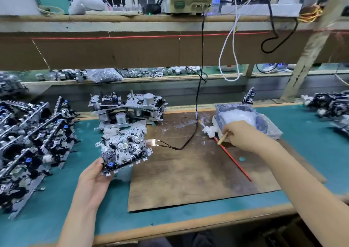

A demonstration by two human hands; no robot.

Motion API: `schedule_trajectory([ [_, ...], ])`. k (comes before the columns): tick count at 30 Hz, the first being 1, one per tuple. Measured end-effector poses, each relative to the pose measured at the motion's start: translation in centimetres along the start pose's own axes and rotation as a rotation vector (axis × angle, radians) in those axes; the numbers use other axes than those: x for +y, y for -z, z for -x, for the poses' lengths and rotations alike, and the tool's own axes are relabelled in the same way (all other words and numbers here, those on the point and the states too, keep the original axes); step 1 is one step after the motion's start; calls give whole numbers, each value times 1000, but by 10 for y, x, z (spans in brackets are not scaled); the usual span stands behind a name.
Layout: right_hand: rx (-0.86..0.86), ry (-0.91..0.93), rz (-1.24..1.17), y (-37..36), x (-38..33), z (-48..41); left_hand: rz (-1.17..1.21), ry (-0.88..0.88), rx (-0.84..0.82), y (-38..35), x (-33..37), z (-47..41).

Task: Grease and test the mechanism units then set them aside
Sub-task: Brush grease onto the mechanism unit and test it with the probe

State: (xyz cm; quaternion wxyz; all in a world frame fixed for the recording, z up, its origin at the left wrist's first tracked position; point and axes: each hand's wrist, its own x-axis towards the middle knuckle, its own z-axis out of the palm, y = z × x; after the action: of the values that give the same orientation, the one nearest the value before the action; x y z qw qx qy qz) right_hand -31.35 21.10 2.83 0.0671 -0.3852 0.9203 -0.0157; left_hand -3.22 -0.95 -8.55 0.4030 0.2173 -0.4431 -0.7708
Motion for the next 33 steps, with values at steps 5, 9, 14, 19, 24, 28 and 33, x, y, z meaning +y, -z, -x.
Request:
schedule_trajectory([
  [5,317,-26,-80,0,0,-7,-8,4,5,0,1,2],
  [9,627,328,-448,8,-24,11,1,14,39,-3,3,3],
  [14,495,720,-835,22,-85,41,-3,3,56,-6,5,6],
  [19,297,809,-921,11,-126,44,-8,-9,59,-8,6,8],
  [24,244,859,-916,2,-144,34,2,-5,61,-8,6,9],
  [28,240,893,-888,-5,-149,27,6,8,65,-7,5,8],
  [33,257,912,-870,-8,-150,23,29,16,80,-6,6,7],
])
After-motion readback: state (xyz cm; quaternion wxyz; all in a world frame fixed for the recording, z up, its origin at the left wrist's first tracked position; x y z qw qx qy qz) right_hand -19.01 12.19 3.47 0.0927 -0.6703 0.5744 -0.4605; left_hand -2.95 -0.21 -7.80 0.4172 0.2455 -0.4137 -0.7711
